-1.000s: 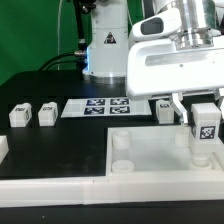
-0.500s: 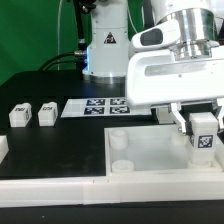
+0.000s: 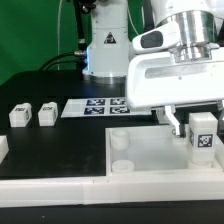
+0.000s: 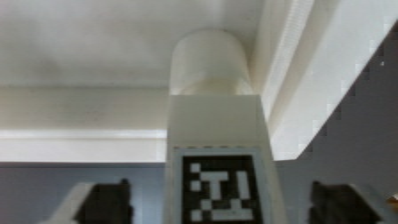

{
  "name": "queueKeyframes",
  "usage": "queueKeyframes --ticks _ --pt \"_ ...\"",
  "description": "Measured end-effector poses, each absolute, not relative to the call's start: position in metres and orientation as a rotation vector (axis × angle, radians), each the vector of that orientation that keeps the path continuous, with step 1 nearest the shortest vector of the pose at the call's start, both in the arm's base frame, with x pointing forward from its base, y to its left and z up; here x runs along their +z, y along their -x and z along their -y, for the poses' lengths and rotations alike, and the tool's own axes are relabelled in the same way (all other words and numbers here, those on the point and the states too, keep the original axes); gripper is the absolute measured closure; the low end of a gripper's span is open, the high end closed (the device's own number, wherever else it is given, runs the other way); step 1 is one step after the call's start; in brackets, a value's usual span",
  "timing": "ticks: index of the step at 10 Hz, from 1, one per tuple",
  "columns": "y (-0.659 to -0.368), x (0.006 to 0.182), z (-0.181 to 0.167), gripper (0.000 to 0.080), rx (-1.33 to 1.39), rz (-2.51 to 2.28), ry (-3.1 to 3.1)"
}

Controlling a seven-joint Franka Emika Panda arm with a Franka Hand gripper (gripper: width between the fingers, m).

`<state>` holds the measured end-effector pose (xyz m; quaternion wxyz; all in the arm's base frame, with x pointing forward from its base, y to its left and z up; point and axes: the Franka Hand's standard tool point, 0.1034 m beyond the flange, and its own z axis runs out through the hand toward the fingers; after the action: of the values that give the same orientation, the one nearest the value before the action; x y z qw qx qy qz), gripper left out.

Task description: Assemble one leg

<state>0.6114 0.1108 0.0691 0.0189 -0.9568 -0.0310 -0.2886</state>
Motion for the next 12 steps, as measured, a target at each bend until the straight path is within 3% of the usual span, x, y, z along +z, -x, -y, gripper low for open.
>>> queueKeyframes --ticks 1,3,7,10,12 --pt "-0.611 0.069 -0.111 0.019 -0.895 0.096 2.97" --pt "-0.611 0.068 -0.111 0.0158 -0.894 0.096 2.971" --pt "-0.611 0.068 -0.111 0.0151 -0.893 0.096 2.971" --pt "-0.616 0.096 -0.11 0.0151 -0.826 0.076 2.97" --pt "-0.621 0.097 -0.11 0.0151 -0.734 0.071 2.982"
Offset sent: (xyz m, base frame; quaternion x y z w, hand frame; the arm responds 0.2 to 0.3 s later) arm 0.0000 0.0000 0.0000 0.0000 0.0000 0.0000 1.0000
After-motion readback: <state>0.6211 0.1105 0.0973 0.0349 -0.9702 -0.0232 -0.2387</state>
